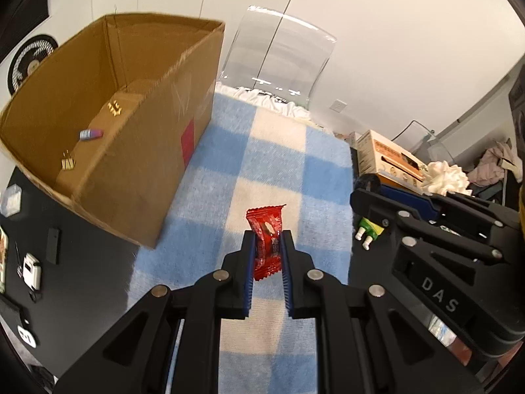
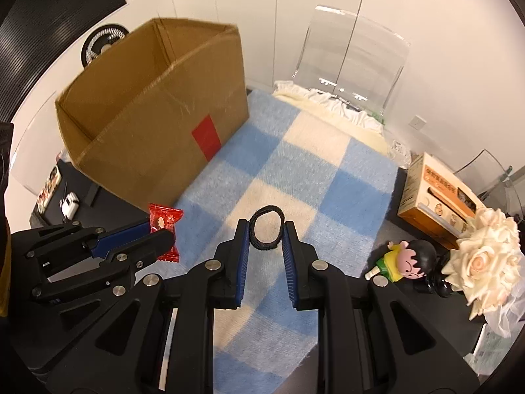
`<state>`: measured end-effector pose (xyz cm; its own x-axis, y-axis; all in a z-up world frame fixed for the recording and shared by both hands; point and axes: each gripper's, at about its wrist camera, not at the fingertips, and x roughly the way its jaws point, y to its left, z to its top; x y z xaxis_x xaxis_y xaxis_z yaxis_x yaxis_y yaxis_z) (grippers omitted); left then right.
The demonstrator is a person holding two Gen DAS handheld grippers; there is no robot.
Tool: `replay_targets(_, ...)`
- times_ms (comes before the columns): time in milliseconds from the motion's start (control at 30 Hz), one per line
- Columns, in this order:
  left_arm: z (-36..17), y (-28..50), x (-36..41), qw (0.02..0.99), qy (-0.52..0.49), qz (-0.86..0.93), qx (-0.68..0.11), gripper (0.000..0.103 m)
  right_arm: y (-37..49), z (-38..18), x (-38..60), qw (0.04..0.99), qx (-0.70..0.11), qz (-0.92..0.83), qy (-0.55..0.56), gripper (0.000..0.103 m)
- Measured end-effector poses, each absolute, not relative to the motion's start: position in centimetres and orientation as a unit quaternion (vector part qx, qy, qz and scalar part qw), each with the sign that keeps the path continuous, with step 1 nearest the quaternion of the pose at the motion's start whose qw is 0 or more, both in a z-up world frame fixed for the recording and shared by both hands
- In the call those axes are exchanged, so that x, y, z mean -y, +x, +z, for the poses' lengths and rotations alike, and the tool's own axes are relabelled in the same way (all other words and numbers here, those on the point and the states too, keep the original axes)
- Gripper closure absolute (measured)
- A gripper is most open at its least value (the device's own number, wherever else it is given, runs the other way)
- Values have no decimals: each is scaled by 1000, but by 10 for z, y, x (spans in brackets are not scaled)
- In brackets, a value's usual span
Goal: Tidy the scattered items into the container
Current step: 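Carry the red candy and black ring with both tools over the box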
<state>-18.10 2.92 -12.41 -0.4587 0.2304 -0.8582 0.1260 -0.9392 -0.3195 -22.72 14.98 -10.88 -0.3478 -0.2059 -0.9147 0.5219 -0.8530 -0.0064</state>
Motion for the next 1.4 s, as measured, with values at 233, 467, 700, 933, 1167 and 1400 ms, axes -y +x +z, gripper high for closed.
replay_targets(233, -104, -179, -10, 46, -505, 847, 160, 88, -220, -85, -129, 215, -146, -818, 513, 82)
replay_targets(467, -90, -180, 24, 46, -493, 854, 159, 88, -215, -71, -95, 217, -144, -824, 504, 82)
replay_targets(700, -77, -190, 69, 34, -481, 862, 157, 88, -224, -60, -50, 229, -142, -826, 495, 82)
replay_targets(933, -71, -204, 115, 19, -476, 865, 157, 88, -232, -54, 0, 246, -145, -824, 490, 82)
replay_targets(1167, -73, -221, 146, 13, -478, 864, 157, 88, -245, -56, 39, 256, -147, -818, 494, 82)
replay_targets(1400, -87, -237, 176, -1, -486, 859, 161, 88, -259, -66, 71, 268, -152, -809, 500, 82)
